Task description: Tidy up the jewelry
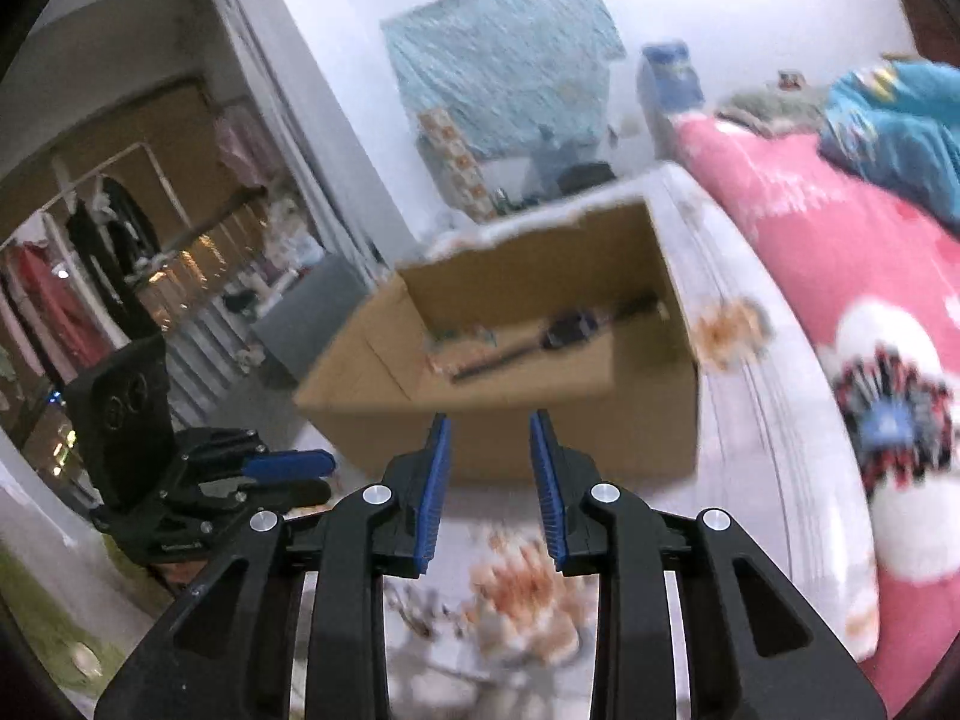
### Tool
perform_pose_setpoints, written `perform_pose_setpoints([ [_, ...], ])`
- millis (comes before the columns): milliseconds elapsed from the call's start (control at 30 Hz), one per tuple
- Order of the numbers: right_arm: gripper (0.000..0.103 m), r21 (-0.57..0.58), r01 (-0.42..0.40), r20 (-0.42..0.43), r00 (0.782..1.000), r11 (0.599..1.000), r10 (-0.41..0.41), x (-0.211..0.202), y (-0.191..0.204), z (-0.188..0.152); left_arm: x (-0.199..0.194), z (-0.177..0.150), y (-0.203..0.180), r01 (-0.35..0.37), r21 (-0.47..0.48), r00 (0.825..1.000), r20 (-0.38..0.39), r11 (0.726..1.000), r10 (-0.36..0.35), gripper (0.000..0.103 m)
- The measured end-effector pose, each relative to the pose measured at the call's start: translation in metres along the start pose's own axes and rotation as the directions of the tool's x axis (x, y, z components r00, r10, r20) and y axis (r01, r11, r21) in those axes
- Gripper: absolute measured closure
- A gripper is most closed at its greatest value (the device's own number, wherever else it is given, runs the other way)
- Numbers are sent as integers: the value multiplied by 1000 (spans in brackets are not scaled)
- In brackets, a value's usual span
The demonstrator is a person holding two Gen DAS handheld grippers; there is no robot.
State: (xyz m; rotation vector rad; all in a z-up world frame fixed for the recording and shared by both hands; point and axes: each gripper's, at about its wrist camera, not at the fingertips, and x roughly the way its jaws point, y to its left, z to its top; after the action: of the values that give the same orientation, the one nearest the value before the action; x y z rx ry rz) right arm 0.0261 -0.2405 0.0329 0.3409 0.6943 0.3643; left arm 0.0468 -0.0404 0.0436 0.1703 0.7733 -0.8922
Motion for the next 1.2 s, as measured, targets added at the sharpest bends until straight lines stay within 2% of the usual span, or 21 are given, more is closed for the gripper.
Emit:
perform_pose_setpoints([
  [100, 75, 103, -4, -49, 999, 995, 9, 16, -17, -19, 34, -7, -7, -11, -3, 998, -60, 1000, 11, 83],
  [233, 78, 162, 21, -128, 992, 987, -1, 44, -25, -39, 71, -9, -13, -77, 44, 990, -117, 996, 81, 83],
  [400, 78, 134, 25, -170, 985, 991, -2, 62, -18, -47, 101, -7, -11, -157, 91, 971, -168, 983, 171, 83],
  [567, 78, 123, 16, -179, 984, 992, 6, 69, -17, -44, 114, -9, -8, -176, 93, 958, -213, 980, 192, 84],
  [667, 78, 130, 14, -183, 983, 991, 11, 72, -16, -45, 117, -11, -9, -179, 87, 957, -216, 980, 194, 87],
  [767, 78, 132, 13, -177, 984, 991, 11, 67, -17, -50, 116, -12, -8, -194, 86, 954, -214, 977, 208, 97],
  [900, 78, 140, 8, -170, 985, 990, 16, 61, -21, -55, 111, -11, -1, -164, 50, 964, -206, 985, 170, 102],
  [1067, 78, 148, 8, -163, 987, 989, 16, 57, -25, -58, 94, -7, 14, -107, -65, 981, -167, 992, 95, 102],
  [1200, 78, 151, 7, -159, 987, 989, 17, 52, -25, -59, 77, -3, 27, -25, -181, 993, -119, 983, 4, 102],
])
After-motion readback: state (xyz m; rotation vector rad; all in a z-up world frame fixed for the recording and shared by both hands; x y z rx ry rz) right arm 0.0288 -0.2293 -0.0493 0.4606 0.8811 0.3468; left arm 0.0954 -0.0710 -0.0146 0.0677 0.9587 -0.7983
